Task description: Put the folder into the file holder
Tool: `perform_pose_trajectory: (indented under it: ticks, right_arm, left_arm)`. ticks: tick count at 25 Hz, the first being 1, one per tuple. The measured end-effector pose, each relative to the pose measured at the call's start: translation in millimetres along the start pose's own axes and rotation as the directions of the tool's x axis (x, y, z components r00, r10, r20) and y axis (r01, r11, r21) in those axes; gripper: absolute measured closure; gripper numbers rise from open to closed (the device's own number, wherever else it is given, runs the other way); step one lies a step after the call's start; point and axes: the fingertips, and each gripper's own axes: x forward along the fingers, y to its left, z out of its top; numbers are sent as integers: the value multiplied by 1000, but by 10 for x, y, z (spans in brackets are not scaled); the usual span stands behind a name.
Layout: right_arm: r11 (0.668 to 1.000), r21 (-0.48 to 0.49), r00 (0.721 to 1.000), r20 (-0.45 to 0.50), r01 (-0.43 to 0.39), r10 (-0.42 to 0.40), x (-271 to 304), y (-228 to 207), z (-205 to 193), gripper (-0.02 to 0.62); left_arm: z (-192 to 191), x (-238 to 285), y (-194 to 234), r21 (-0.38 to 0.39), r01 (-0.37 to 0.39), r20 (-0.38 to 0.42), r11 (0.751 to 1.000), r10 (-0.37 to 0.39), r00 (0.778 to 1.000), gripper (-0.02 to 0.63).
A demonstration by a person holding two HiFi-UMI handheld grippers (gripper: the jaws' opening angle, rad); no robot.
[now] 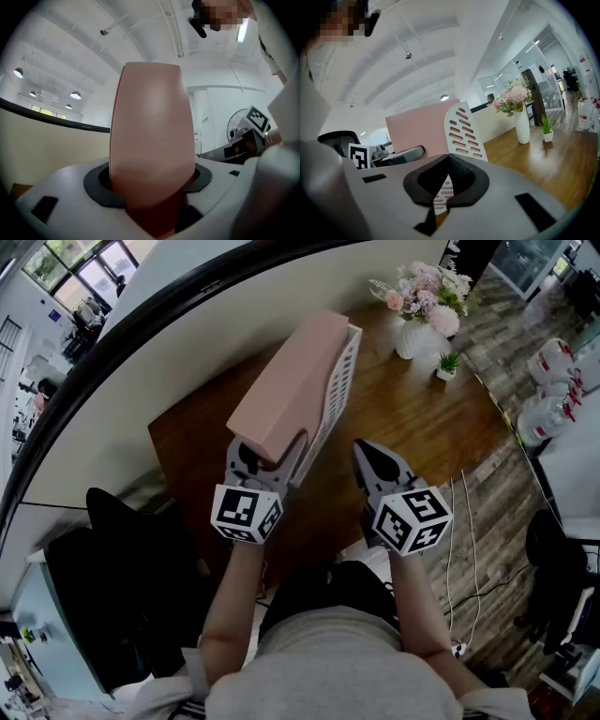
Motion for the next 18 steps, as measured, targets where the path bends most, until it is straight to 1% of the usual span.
perform_pose_trajectory:
  ticks: [7, 13, 15, 18]
  right_arm:
    - [1000, 2, 1000, -9, -2, 2, 0, 20, -55, 586]
    - [1000, 0, 1000, -4, -3, 3, -20, 53, -47, 586]
    - [1000, 2, 1000, -2, -1, 1, -36, 54, -53, 586]
    - [1000, 4, 1000, 1, -3, 3, -65, 81, -57, 586]
  left_arm:
    - [-55, 18, -4, -4, 6, -20, 1000, -6, 1000, 287]
    - [-112, 4, -7, -18, -15, -50, 1000, 14, 999, 272]
    - [-125, 11, 7, -42, -25, -56, 999, 23, 998, 256]
    - [-163, 4, 35, -95, -40, -73, 995, 33, 997, 193]
